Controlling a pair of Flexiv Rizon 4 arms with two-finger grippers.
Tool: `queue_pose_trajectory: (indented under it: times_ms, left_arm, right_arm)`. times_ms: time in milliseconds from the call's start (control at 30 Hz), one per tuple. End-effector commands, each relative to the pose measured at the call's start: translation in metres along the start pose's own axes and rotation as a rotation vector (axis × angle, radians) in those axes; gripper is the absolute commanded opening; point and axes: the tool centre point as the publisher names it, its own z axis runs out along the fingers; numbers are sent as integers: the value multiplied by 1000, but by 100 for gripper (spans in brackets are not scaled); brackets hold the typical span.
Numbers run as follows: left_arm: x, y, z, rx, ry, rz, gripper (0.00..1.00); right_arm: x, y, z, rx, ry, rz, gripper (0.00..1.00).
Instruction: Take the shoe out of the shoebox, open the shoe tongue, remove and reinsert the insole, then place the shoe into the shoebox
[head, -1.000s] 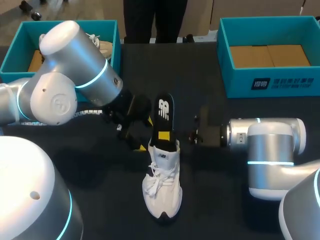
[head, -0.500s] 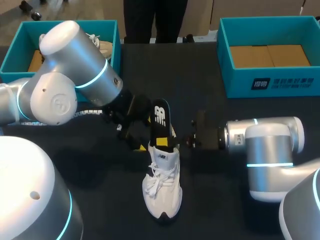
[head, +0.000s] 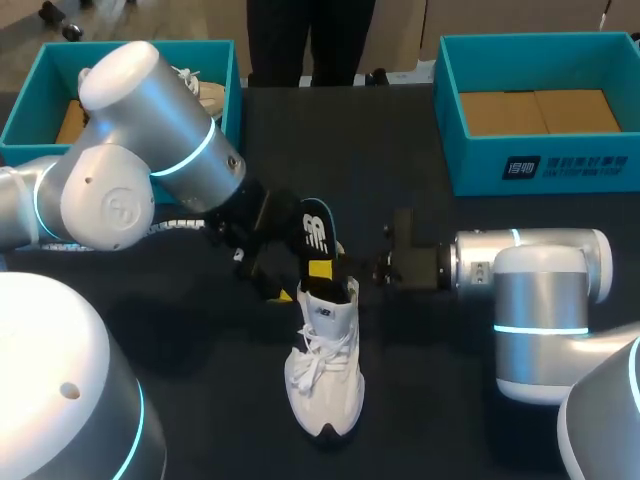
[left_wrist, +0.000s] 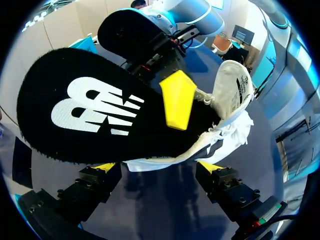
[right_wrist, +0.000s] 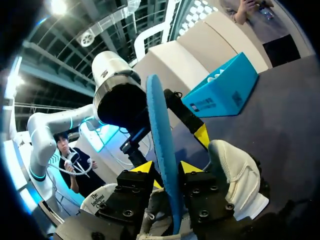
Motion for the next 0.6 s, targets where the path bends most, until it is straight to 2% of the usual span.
queue_pose_trajectory:
  times_ms: [33,167,267,467,600]
  left_arm:
    - [0,0,1,0,-1,1,100]
    - [0,0,1,0,-1,1,100]
    - [0,0,1,0,-1,1,100]
    - [0,0,1,0,-1,1,100]
    - [0,0,1,0,-1,1,100]
  right_arm:
    - [-4,4,1,-45,-2,-8,20]
    - [-7,7,0,-75,0,-6,18]
    - [-14,7,-2,-106,-4,10,0]
    - [-23,-2,-3,-126,7,54,0]
    - [-21,-14,-3,-117,11,83,0]
